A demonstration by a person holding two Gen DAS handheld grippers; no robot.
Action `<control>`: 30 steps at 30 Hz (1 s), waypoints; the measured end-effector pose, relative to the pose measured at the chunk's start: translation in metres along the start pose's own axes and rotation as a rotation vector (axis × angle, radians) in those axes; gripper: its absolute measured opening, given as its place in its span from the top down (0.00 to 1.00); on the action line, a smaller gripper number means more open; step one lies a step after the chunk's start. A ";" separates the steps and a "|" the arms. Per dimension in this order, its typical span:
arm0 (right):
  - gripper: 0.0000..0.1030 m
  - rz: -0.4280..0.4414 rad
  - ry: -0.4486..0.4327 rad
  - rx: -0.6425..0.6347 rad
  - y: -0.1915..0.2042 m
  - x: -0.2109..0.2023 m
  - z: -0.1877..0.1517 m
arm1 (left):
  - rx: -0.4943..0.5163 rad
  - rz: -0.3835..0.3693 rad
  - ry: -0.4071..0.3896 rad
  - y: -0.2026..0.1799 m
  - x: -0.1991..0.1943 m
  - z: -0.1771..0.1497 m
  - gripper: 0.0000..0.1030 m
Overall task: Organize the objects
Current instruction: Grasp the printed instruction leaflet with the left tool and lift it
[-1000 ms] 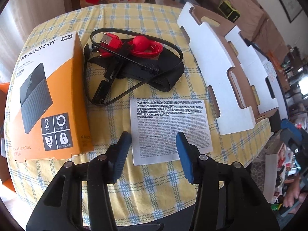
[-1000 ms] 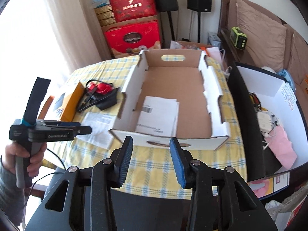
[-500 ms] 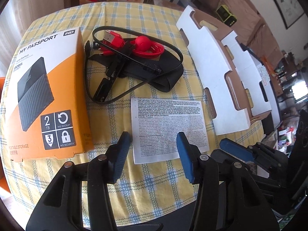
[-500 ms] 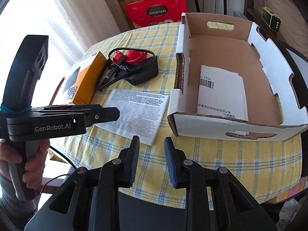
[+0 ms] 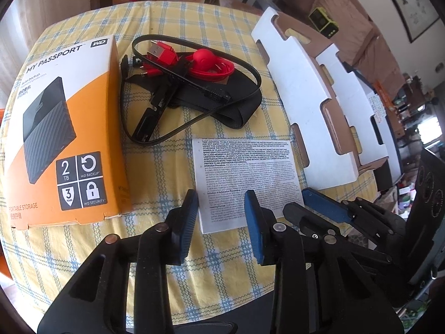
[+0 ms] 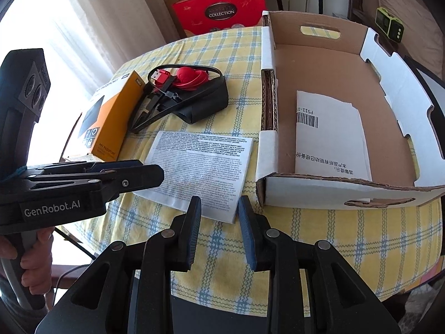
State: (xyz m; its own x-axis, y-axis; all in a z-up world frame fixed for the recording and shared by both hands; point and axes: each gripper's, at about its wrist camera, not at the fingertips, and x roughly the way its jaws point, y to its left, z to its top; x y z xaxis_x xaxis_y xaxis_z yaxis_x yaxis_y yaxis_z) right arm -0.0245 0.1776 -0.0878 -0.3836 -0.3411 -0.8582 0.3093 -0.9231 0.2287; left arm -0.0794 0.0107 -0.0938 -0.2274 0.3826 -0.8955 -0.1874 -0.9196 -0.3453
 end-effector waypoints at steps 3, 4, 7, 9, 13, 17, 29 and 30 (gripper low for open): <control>0.73 0.013 0.000 0.011 -0.002 -0.001 0.000 | -0.025 -0.025 -0.003 0.005 -0.003 -0.002 0.76; 0.73 0.020 0.000 0.014 -0.002 -0.002 0.000 | -0.030 -0.034 -0.010 0.006 -0.007 -0.002 0.77; 0.73 0.032 -0.013 0.011 0.000 -0.010 -0.001 | -0.034 -0.058 -0.037 0.006 -0.019 -0.004 0.79; 0.73 0.043 -0.023 0.015 0.002 -0.015 -0.001 | -0.037 -0.076 -0.056 0.006 -0.029 -0.004 0.80; 0.73 0.053 -0.047 0.014 0.003 -0.029 0.001 | -0.054 -0.095 -0.108 0.007 -0.045 -0.001 0.96; 0.73 0.075 -0.059 0.023 0.003 -0.037 0.003 | -0.080 -0.151 -0.128 0.010 -0.058 0.003 0.98; 0.73 0.100 -0.149 0.042 0.001 -0.084 0.018 | -0.019 -0.186 -0.223 -0.024 -0.107 0.019 0.98; 0.73 0.098 -0.157 0.041 0.000 -0.089 0.020 | -0.014 -0.190 -0.229 -0.028 -0.110 0.021 0.98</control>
State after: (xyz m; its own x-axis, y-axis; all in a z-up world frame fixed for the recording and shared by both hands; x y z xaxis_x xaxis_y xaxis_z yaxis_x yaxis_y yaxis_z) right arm -0.0076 0.2045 -0.0023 -0.4858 -0.4501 -0.7492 0.3172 -0.8896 0.3287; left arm -0.0690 -0.0041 0.0205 -0.3997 0.5571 -0.7279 -0.2345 -0.8298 -0.5064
